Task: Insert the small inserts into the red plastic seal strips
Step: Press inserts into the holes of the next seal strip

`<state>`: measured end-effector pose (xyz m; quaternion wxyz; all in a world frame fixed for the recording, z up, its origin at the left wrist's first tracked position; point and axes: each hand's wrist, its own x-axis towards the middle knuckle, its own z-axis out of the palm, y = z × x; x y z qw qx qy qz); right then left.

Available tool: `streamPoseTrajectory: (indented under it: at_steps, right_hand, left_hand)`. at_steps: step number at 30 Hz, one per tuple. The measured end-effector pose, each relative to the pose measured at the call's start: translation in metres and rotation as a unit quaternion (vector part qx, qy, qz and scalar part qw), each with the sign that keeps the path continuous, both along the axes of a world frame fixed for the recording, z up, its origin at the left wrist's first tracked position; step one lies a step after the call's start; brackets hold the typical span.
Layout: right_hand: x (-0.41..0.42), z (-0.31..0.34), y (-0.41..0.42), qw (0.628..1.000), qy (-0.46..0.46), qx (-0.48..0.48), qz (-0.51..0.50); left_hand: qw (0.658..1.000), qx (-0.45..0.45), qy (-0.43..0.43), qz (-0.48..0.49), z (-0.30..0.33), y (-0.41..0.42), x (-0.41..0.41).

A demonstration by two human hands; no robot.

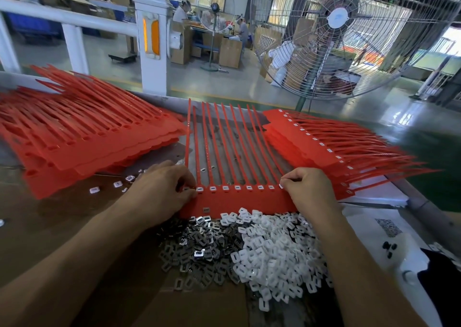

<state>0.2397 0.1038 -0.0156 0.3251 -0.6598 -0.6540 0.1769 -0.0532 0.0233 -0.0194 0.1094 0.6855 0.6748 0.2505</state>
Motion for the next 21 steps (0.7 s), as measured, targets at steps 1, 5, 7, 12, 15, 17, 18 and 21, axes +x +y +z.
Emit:
streamPoseTrajectory:
  at_steps: [1,5,7,12,15,17,18,21]
  right_hand:
    - [-0.001,0.001,0.000,1.000,-0.002,0.001,-0.002]
    - [-0.003,0.004,-0.004,1.000,-0.019,-0.008,0.003]
    - [-0.003,0.005,-0.005,0.999,-0.034,-0.013,0.004]
    - [-0.001,0.011,-0.012,0.993,-0.103,-0.052,0.026]
    - [-0.003,0.014,-0.018,0.981,-0.171,-0.076,0.048]
    - [-0.002,0.016,-0.021,0.975,-0.196,-0.089,0.055]
    - [-0.002,0.018,-0.022,0.973,-0.205,-0.092,0.058]
    - [-0.003,0.021,-0.023,0.966,-0.232,-0.092,0.070]
  left_hand:
    - [1.000,-0.001,0.000,0.000,0.000,0.000,0.000]
    - [1.000,-0.003,0.002,-0.001,-0.001,0.000,-0.001]
    - [1.000,-0.003,0.003,0.001,-0.001,0.000,-0.001]
    - [1.000,-0.007,0.000,-0.001,-0.001,0.000,-0.002]
    - [1.000,-0.010,-0.001,-0.002,-0.001,0.000,-0.001]
    - [1.000,-0.011,0.001,-0.001,-0.001,0.000,0.000]
    - [1.000,-0.011,0.001,0.000,0.000,0.000,0.000]
    - [1.000,-0.013,0.000,0.002,0.001,-0.001,0.000]
